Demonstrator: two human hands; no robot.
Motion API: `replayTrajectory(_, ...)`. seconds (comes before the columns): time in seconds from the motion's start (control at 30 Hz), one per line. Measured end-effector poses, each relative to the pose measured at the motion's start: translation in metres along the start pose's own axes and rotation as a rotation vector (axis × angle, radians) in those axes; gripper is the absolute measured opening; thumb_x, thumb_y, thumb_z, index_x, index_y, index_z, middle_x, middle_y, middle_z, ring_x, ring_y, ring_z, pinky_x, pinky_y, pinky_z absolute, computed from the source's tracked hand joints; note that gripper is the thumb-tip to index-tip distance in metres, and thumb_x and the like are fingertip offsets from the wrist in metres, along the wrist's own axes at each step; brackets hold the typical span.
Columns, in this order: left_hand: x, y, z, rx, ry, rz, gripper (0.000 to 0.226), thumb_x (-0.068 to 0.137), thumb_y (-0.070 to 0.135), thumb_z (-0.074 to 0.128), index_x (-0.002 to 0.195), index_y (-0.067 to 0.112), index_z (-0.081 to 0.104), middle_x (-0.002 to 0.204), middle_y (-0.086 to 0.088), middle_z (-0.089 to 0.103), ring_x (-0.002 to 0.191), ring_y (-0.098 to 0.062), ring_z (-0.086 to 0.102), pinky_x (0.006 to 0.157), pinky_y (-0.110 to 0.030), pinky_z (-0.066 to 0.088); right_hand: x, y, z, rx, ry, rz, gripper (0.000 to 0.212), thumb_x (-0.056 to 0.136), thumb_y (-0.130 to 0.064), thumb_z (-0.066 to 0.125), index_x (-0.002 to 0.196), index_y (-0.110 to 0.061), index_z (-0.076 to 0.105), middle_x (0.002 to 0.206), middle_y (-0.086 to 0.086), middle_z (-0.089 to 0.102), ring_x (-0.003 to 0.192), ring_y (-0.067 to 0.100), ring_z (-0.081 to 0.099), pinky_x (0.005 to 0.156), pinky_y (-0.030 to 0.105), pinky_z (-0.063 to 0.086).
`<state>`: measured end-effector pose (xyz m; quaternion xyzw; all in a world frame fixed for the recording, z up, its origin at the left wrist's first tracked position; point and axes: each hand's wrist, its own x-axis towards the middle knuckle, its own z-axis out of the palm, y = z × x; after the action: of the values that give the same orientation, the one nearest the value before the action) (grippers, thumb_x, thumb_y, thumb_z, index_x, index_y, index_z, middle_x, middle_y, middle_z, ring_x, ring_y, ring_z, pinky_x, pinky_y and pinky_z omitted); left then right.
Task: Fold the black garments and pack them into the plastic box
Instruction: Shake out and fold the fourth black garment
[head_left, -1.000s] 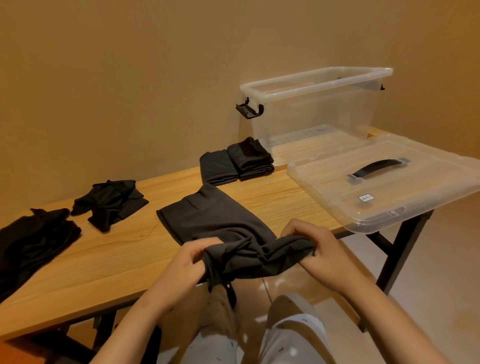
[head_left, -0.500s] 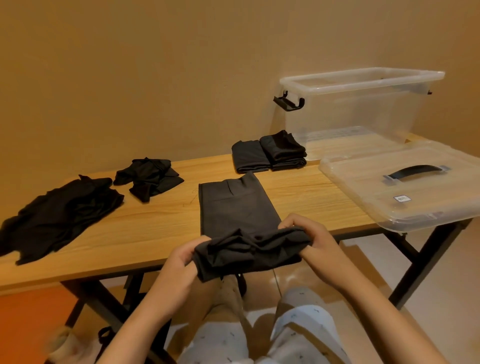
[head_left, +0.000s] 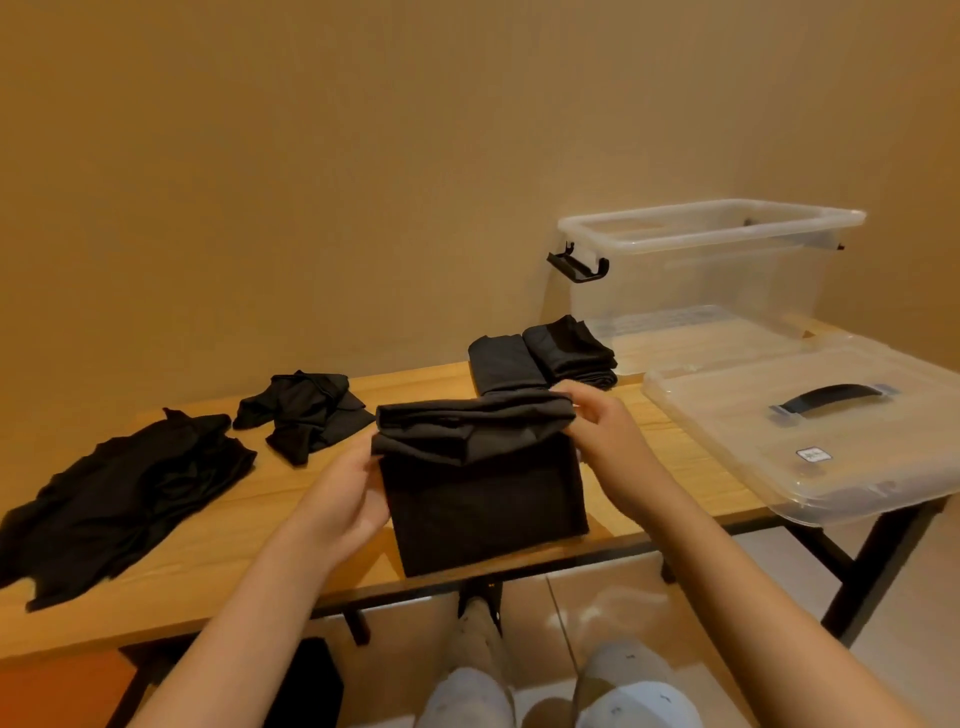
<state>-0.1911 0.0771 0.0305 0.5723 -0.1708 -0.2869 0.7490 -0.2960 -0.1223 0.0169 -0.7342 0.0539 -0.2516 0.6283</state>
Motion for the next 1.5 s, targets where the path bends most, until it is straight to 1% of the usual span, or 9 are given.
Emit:
replayTrajectory(0.17,0.090,-0.009,-0.015,0.126,0.172,-0.303,0.031,0.094,-0.008,0.042,0.118,0.004,0.059,0.107,-0.020,0.066,0.097,-0.030,0.064,0.080,-0.039,0.053,0.082,0.051,0.005,-0.152,0.138,0.357,0.013,0.093,-0.015,0.058,0.097,-0.003,0.062,0.097,0.020,0.062,0.085,0.023,0.060,0.072,0.034,0.051)
replayTrajectory(0.27,0.109,-0.023,-0.029,0.226,0.168,-0.367,0.036,0.087,-0.017,0.041,0.113,0.002,0.057,0.110,-0.021,0.063,0.094,-0.029,0.063,0.071,-0.035,0.052,0.096,0.078,0.004,-0.312,0.201,0.526,0.025,0.090,-0.014,0.062,0.114,-0.012,0.056,0.088,0.008,0.061,0.081,0.018,0.061,0.080,0.037,0.054)
replayTrajectory(0.37,0.117,-0.028,-0.034,0.187,0.174,-0.331,0.025,0.088,-0.008,0.054,0.109,0.004,0.060,0.108,-0.017,0.066,0.096,-0.027,0.065,0.068,-0.032,0.053,0.100,0.084,0.004,-0.362,0.241,0.477,0.031,0.088,-0.016,0.066,0.114,-0.021,0.051,0.086,-0.007,0.052,0.076,0.009,0.056,0.072,0.032,0.055)
replayTrajectory(0.53,0.125,-0.042,-0.034,0.279,0.244,-0.198,0.034,0.093,0.014,0.063,0.126,0.010,0.055,0.112,-0.011,0.067,0.098,-0.023,0.067,0.072,-0.031,0.054,0.090,0.094,0.005,-0.327,0.293,0.376,0.021,0.089,-0.013,0.065,0.106,-0.023,0.058,0.088,0.004,0.066,0.082,0.019,0.066,0.074,0.036,0.057)
replayTrajectory(0.8,0.141,-0.035,-0.032,0.591,0.225,-0.072,0.045,0.091,0.006,0.064,0.132,0.014,0.046,0.103,-0.007,0.066,0.083,-0.018,0.066,0.061,-0.027,0.049,0.090,0.098,0.001,-0.487,0.320,0.297,0.021,0.092,-0.007,0.051,0.097,-0.019,0.068,0.099,-0.003,0.063,0.089,0.008,0.056,0.063,0.015,0.039)
replayTrajectory(0.97,0.153,-0.028,-0.032,0.674,0.222,-0.102,0.047,0.091,0.018,0.067,0.132,0.015,0.045,0.096,-0.002,0.060,0.075,-0.014,0.060,0.048,-0.022,0.044,0.107,0.097,0.002,-0.615,0.191,0.366,0.019,0.090,-0.023,0.064,0.109,-0.022,0.062,0.106,-0.001,0.063,0.092,0.014,0.060,0.083,0.032,0.054)
replayTrajectory(1.2,0.173,-0.029,-0.040,0.927,0.190,0.004,0.021,0.094,0.029,0.062,0.083,0.011,0.063,0.100,-0.005,0.064,0.070,-0.018,0.062,0.043,-0.023,0.048,0.123,0.100,0.001,-0.816,0.212,0.319,0.010,0.091,-0.031,0.063,0.101,-0.030,0.061,0.095,-0.006,0.062,0.084,0.012,0.059,0.075,0.033,0.055)
replayTrajectory(1.37,0.176,-0.029,-0.044,0.957,0.191,0.009,0.014,0.094,0.025,0.062,0.088,0.012,0.059,0.078,-0.004,0.060,0.057,-0.017,0.058,0.044,-0.023,0.046,0.130,0.104,-0.003,-0.816,0.218,0.324,0.006,0.092,-0.031,0.062,0.093,-0.028,0.057,0.086,-0.008,0.060,0.081,0.013,0.060,0.076,0.036,0.056)
replayTrajectory(1.5,0.179,-0.028,-0.049,1.050,0.117,0.102,0.015,0.091,0.029,0.065,0.102,0.020,0.058,0.094,0.002,0.060,0.081,-0.015,0.057,0.062,-0.025,0.044,0.134,0.106,-0.005,-0.731,0.195,0.310,0.019,0.091,-0.023,0.063,0.108,-0.026,0.054,0.097,-0.007,0.059,0.090,0.013,0.060,0.083,0.038,0.055)
